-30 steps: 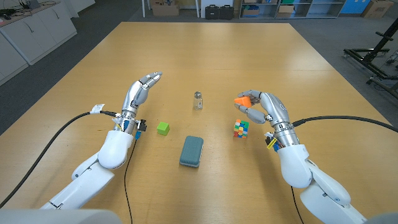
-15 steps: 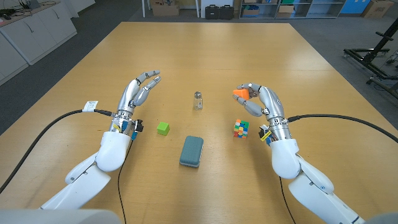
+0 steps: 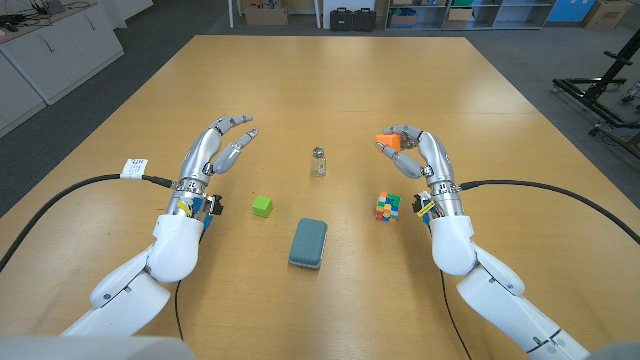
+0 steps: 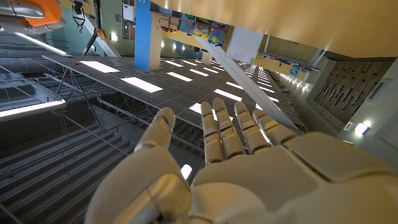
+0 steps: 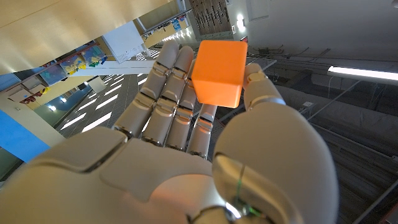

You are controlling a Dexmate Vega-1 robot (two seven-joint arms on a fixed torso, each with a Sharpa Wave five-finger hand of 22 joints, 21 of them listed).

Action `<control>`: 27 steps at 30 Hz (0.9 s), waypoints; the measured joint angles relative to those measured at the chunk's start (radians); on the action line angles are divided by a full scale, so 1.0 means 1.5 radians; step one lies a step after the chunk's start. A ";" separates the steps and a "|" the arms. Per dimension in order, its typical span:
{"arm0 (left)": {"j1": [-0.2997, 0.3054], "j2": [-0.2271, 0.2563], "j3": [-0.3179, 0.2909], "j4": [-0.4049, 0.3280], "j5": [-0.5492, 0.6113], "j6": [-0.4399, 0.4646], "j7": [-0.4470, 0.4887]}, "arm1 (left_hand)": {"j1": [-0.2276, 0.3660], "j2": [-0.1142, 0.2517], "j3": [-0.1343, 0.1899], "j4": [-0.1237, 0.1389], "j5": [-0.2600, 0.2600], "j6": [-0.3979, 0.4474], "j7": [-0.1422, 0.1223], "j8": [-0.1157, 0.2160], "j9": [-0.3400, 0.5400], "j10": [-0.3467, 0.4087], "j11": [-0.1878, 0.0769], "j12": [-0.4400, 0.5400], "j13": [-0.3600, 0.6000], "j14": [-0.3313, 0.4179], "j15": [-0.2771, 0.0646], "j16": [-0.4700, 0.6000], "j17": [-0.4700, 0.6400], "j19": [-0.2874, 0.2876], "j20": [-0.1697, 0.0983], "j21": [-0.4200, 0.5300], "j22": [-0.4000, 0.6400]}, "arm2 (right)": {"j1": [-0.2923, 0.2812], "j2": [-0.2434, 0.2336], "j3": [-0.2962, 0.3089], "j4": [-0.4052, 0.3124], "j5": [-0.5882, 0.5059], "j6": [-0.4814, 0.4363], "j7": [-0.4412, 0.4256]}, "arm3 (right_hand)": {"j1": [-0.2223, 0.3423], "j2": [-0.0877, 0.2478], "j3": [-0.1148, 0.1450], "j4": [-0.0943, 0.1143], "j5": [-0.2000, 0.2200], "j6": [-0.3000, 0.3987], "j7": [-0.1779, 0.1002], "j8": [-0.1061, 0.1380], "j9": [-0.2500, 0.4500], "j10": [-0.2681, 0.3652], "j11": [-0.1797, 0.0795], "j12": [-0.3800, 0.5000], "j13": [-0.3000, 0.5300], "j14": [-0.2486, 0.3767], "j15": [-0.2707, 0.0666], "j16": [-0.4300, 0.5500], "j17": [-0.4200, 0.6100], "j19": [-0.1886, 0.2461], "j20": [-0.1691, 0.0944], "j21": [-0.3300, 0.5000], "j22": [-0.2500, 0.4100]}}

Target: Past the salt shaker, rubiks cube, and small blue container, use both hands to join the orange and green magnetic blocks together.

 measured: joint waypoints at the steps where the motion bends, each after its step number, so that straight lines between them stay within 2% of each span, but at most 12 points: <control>1: 0.006 0.001 -0.005 -0.008 0.004 0.005 -0.002 | 0.006 -0.003 0.000 0.000 0.000 -0.003 -0.002 0.000 0.000 0.000 0.000 -0.002 0.000 0.000 0.000 0.000 0.000 0.004 0.001 0.000 0.000 | 0.003 0.000 -0.001 0.002 0.004 0.002 0.000 | 0.000 0.000 0.000 0.000 0.000 0.000 0.000 0.000 0.000 0.000 0.000 0.000 0.000 0.000 0.000 0.000 0.000 0.000 0.000 0.003 0.000; 5: 0.027 0.004 -0.017 -0.032 0.029 0.034 -0.013 | 0.035 -0.018 0.004 0.004 0.000 -0.017 -0.003 -0.001 0.003 -0.003 0.003 -0.007 0.000 0.020 0.000 0.000 0.001 0.043 0.009 0.013 0.000 | 0.017 -0.001 -0.009 0.014 0.018 0.010 -0.002 | 0.000 0.000 0.000 0.000 -0.003 0.000 0.000 0.000 0.000 0.000 0.000 0.000 0.000 0.000 0.000 0.000 0.000 -0.006 -0.001 0.004 0.000; 10: 0.051 0.006 -0.029 -0.058 0.063 0.070 -0.027 | 0.043 -0.025 0.005 0.005 0.000 -0.027 -0.005 -0.004 0.003 -0.006 0.006 -0.009 0.003 0.031 0.000 0.000 0.002 0.078 0.016 0.023 0.002 | 0.034 -0.002 -0.019 0.028 0.027 0.016 -0.005 | 0.000 0.000 -0.002 0.002 -0.003 0.000 0.000 0.000 0.000 0.000 0.000 -0.001 0.000 -0.001 -0.001 -0.005 0.000 -0.012 0.002 0.004 0.000; 13: 0.067 0.006 -0.036 -0.074 0.082 0.088 -0.035 | 0.046 -0.028 0.005 0.006 0.000 -0.029 -0.007 -0.005 0.003 -0.006 0.006 -0.009 0.003 0.039 -0.002 0.000 0.002 0.093 0.014 0.026 0.002 | 0.040 -0.002 -0.023 0.033 0.031 0.018 -0.009 | 0.000 0.000 -0.003 0.003 -0.003 0.000 0.000 0.000 0.000 0.000 0.000 -0.001 0.000 -0.001 -0.001 -0.005 0.000 -0.012 0.002 0.004 0.000; 25: 0.121 0.017 -0.079 -0.133 0.158 0.162 -0.103 | 0.058 -0.028 0.008 0.008 0.000 -0.036 -0.007 -0.008 0.003 -0.009 0.003 -0.014 0.003 0.047 -0.001 0.000 0.002 0.102 0.012 0.028 0.002 | 0.057 -0.004 -0.038 0.043 0.038 0.017 -0.020 | 0.000 0.000 -0.003 0.003 -0.004 0.000 0.000 -0.002 0.000 0.000 0.000 -0.003 0.000 -0.002 -0.002 -0.005 0.003 -0.012 0.002 0.006 0.000; 27: 0.127 0.021 -0.086 -0.142 0.172 0.173 -0.121 | 0.067 -0.028 0.008 0.008 0.000 -0.036 -0.007 -0.008 0.005 -0.010 -0.004 -0.014 0.003 0.047 -0.001 0.000 0.002 0.102 0.012 0.028 0.002 | 0.057 -0.005 -0.040 0.043 0.039 0.015 -0.022 | 0.000 0.000 -0.003 0.003 -0.004 0.000 0.000 -0.002 0.000 0.000 0.000 -0.003 0.000 -0.002 -0.002 -0.006 0.003 -0.012 0.002 0.006 0.000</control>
